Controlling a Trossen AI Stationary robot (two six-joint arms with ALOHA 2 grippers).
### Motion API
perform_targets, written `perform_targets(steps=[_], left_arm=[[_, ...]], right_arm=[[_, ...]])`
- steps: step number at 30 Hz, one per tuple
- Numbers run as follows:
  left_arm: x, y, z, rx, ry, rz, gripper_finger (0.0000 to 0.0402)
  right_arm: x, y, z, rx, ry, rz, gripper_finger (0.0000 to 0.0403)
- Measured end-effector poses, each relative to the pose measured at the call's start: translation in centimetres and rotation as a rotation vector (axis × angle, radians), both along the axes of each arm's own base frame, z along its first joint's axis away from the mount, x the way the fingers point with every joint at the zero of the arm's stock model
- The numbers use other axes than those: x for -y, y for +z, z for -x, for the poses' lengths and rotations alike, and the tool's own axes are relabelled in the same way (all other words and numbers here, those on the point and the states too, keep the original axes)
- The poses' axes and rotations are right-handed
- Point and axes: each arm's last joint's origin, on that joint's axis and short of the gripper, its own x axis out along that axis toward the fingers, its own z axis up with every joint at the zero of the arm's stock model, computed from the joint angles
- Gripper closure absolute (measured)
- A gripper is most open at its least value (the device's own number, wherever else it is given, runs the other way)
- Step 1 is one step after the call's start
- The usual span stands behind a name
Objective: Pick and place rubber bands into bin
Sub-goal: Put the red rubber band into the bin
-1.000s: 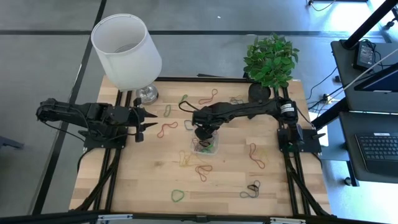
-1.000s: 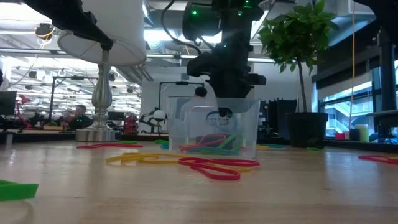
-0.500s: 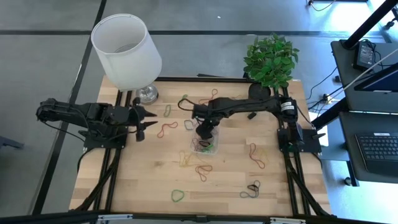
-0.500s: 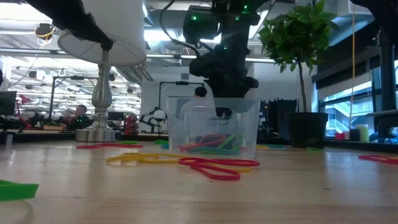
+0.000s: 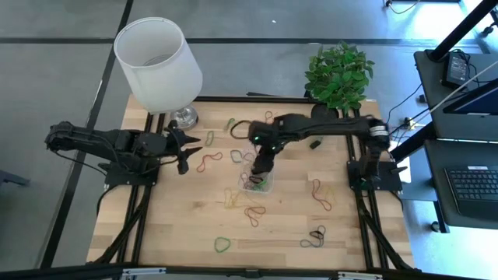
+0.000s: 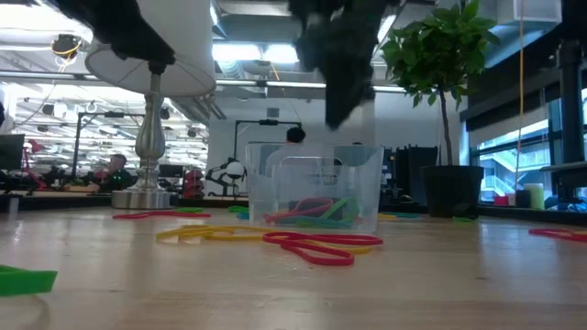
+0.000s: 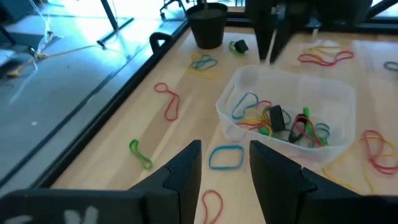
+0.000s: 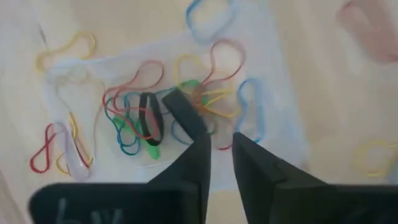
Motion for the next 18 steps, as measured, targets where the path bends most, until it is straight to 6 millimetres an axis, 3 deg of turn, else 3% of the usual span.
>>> perform_targets(steps=[4,7,12,18], left_arm=[[0.2,-0.5,-1.8,-0.025,-0.02,-0.04,0.028],[0.3,-0.7,-2.9,-0.054,-0.013,-0.045,0.0288],[-0.2,-0.1,-4.7,-0.117,0.037,-0.037,0.0304],[-1.9,0.3,-7.0,-0.294,0.063,0.042,0.0322]], right_arm=[[-0.1,3.2,3.4,0.097,0.022,0.048,0.0358],[-0.4,3.8,6.9,0.151,0.004,0.046,0.0372],[-1.2,2.8,13.7,0.235,-0.133,-0.016,0.0389],[-3.1,0.2,21.0,0.294,-0.324,-0.155,0.0398]])
